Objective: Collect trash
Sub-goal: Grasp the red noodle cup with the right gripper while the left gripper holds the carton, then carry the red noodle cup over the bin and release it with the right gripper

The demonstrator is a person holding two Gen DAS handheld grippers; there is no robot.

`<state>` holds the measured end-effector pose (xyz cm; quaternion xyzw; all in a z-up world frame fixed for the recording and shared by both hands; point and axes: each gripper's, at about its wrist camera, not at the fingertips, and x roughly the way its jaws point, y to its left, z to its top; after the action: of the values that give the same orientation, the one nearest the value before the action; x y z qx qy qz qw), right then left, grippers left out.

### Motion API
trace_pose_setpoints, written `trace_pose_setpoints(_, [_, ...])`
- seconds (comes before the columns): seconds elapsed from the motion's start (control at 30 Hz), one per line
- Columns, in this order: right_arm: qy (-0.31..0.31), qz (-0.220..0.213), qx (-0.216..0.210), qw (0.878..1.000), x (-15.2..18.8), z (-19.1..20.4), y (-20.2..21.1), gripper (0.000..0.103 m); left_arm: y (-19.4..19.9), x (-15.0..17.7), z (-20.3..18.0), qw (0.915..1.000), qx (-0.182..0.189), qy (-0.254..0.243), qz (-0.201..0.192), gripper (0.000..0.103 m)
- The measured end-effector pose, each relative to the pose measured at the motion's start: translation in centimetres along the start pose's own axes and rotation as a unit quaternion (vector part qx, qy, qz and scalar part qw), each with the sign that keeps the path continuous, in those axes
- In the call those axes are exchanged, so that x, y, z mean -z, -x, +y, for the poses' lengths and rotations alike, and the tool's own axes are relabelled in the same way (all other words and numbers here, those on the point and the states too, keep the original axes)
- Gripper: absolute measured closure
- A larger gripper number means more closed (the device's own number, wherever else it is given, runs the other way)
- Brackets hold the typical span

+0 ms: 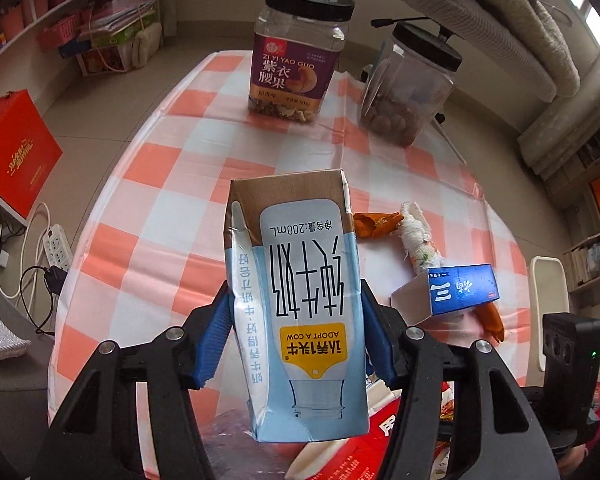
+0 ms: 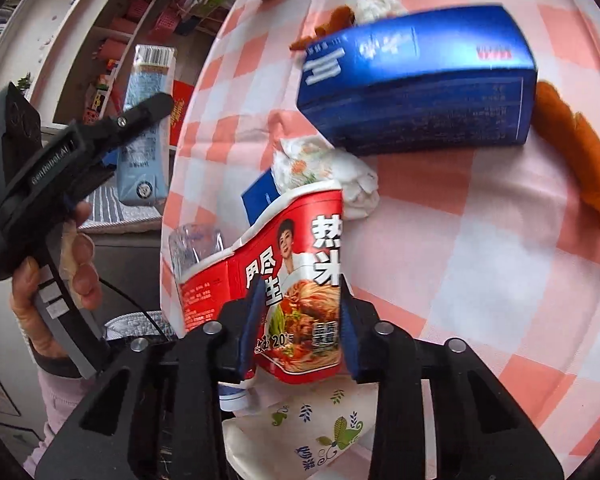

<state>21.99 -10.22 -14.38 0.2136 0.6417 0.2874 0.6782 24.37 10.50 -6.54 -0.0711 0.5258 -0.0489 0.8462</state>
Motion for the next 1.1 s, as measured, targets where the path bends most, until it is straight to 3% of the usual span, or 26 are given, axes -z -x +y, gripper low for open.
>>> trace_pose_setpoints(0.47, [0.036,-0.126,0.022,0.991,-1.1,1.7,6.3,0.079,3.3,-0.7,-2.2,0.9973,0.017,-0.006,-0.071,0.044])
trace_pose_setpoints(0.77, [0.038,-0.211,0.041,0.976,-1.2,1.1,10.6,0.079,4.3,-0.5,-3.8,0.9942,0.007,-0.024,-0.104,0.044])
trace_pose_setpoints(1.1, [0.021,-0.281,0.072,0.957,-0.7,-0.7,15.1,0.079,4.8,-0.2,-5.3,0.9917,0.025,-0.018,-0.124,0.044])
